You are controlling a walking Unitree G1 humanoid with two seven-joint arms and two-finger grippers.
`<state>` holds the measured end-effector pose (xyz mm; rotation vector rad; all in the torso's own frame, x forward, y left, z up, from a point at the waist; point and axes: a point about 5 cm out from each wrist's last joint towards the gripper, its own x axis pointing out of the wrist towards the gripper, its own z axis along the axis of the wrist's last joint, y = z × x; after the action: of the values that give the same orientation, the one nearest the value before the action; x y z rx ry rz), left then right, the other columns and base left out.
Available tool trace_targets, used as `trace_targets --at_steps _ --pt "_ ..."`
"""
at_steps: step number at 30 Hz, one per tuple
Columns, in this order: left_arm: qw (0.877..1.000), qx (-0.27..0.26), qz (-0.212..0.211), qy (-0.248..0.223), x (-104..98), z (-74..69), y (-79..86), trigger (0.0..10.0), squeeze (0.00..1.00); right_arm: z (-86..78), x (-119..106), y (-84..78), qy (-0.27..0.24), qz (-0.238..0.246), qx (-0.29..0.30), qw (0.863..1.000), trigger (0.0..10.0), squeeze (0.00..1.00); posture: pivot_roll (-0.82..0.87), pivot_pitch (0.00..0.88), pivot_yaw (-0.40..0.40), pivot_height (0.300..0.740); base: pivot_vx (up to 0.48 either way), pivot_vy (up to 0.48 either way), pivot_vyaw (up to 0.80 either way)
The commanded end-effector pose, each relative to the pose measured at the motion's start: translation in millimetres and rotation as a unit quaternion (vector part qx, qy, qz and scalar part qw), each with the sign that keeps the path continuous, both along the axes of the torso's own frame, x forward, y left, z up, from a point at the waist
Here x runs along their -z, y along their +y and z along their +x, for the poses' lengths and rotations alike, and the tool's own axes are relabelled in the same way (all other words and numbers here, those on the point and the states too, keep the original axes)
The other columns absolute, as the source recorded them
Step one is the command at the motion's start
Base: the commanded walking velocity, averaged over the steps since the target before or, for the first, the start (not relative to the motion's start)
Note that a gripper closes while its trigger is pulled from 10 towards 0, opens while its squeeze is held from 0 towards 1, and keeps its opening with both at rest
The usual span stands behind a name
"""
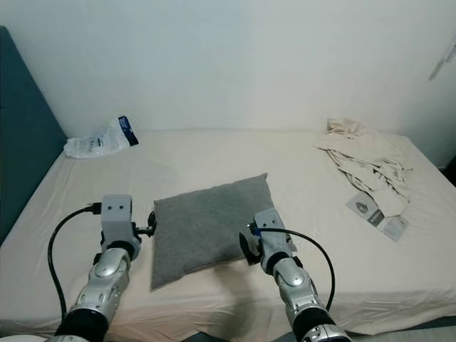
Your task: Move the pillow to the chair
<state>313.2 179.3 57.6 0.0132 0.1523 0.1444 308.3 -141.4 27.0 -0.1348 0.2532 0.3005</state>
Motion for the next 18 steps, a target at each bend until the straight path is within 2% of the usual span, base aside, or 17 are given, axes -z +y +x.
trace_targets --at_steps 1,2,5,18 --pt "1.000 0.009 -0.007 0.023 7.4 -1.5 -4.1 10.0 0.00 -0.8 0.8 -2.1 0.005 0.017 0.010 1.000 10.0 0.00 0.08 0.026 -0.021 0.735 0.000 0.000 0.00" --pt "0.999 0.019 -0.004 0.033 10.0 -1.6 -6.5 10.0 0.00 0.1 -0.7 -3.4 0.004 0.033 0.016 0.999 10.0 0.00 0.08 0.024 -0.022 0.725 0.000 0.000 0.00" --pt "0.998 0.025 0.007 0.052 14.5 -2.2 -7.7 10.0 0.00 1.7 -2.7 -4.3 0.002 0.039 0.016 0.999 10.0 0.00 0.08 0.028 -0.021 0.710 0.000 0.000 0.00" --pt "0.999 0.026 -0.012 0.045 9.5 4.3 -11.2 10.0 0.00 10.5 -10.7 -6.0 0.005 0.058 0.019 0.998 10.0 0.00 0.08 0.036 -0.028 0.650 0.000 0.000 0.00"
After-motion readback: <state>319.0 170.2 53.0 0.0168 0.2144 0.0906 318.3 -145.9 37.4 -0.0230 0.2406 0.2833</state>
